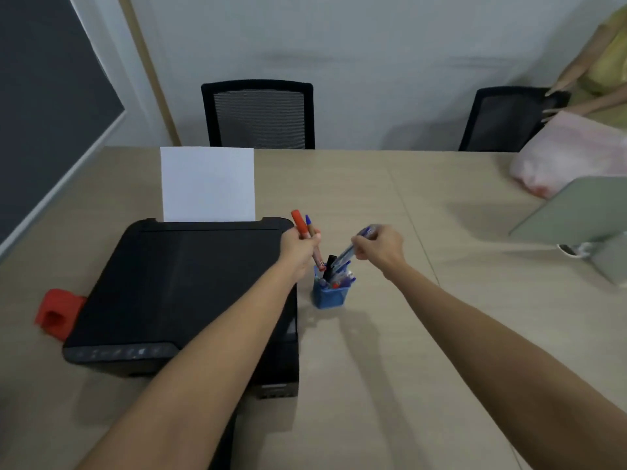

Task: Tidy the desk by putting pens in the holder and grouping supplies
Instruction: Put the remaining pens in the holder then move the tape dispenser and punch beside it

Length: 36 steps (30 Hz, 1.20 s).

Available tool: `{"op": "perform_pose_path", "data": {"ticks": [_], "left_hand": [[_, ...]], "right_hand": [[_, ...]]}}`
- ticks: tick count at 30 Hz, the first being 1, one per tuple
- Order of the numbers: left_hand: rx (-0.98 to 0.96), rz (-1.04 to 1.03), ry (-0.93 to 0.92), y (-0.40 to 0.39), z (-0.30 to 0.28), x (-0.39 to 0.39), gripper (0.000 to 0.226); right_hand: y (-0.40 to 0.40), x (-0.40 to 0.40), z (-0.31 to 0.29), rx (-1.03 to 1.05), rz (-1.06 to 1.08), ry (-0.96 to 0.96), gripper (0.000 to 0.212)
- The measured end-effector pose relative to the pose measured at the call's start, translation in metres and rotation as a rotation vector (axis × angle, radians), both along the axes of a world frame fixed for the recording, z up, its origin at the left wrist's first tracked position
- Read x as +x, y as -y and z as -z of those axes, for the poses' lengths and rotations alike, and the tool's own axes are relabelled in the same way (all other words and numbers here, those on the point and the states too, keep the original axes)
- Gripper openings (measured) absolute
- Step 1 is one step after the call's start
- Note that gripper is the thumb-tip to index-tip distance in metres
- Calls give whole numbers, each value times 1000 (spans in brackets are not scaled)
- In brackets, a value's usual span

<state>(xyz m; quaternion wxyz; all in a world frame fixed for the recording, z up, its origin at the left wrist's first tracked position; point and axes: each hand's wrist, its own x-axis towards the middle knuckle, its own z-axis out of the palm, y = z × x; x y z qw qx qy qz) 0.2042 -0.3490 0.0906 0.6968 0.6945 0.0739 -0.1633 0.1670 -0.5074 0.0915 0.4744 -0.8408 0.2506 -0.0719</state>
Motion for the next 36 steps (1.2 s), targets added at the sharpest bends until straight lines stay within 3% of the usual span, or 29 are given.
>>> {"op": "perform_pose_path", "data": {"ticks": [7, 15, 19, 23, 26, 30, 32, 36], "left_hand": [[344, -37, -4, 41, 72, 33, 4], [418, -50, 16, 65, 96, 39, 13], [371, -79, -40, 68, 99, 38, 12], [183, -85, -132, 66, 95, 38, 15], [167, -92, -175, 66, 90, 41, 28], [281, -13, -99, 67, 108, 38, 13], [341, 64, -105, 66, 112, 38, 29], [194, 146, -283, 64, 108, 42, 41]], "right_hand": [[10, 18, 64, -208, -238, -107, 15], [13, 21, 110, -403, -424, -169, 20], [17, 6, 131, -279, -383, -24, 28], [18, -4, 129, -19, -319, 55, 32], [21, -4, 128, 169, -177, -4, 32], [21, -3, 131, 308, -110, -82, 41], [20, -1, 127, 349, -88, -101, 43], [24, -2, 132, 392, -63, -154, 48]]}}
